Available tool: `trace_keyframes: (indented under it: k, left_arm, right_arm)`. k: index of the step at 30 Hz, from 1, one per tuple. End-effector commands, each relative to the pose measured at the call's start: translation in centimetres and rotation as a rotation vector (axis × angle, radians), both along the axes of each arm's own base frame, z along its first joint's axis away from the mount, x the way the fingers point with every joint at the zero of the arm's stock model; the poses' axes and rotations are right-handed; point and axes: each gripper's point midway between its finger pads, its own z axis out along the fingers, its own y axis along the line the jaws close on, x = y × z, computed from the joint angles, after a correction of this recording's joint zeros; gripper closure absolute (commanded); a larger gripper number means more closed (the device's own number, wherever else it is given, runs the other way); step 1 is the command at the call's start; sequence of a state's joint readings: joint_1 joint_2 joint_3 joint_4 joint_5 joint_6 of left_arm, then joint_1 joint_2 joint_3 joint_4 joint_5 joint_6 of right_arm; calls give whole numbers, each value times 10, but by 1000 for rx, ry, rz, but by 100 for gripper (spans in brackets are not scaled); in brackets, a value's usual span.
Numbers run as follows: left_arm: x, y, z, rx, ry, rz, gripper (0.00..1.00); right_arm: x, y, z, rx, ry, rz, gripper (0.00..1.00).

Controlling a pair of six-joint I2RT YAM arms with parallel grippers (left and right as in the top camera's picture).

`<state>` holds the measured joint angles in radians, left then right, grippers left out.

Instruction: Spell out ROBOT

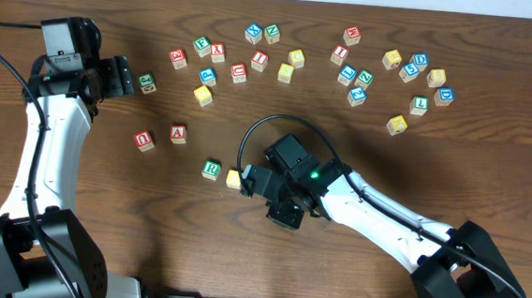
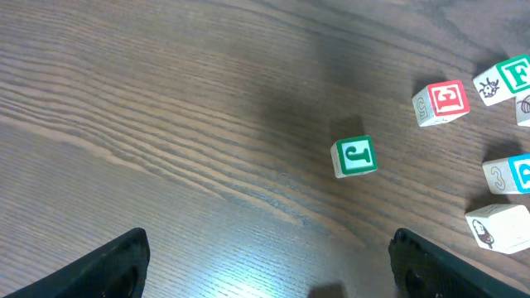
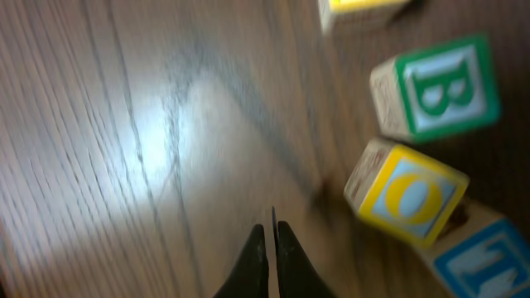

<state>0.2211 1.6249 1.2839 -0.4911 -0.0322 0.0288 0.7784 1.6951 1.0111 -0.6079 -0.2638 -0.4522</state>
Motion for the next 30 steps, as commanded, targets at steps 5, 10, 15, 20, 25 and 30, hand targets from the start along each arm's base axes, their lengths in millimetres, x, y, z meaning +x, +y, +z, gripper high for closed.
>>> trace_keyframes:
  k: [5,10,15,20,25,30]
  left_arm:
    - [-3,1,7,3,-16,7,9]
    - [-3,1,7,3,-16,7,9]
    - [-3,1,7,3,-17,7,9]
    - [-3,1,7,3,-16,7,9]
    - [-3,1,7,3,-17,7,9]
    - [-3,1,7,-20,-25,37,9]
  right_arm:
    - [-2,16,-8,48,2,43,99]
    - [4,22,-15,54,-16,45,99]
    - [24,23,-14,41,-97,-20,99]
    - [44,19,-12,18,-168,-124,99]
    - [43,16,-13,4,-168,-127,99]
    - [44,17,-13,6,-170,-127,99]
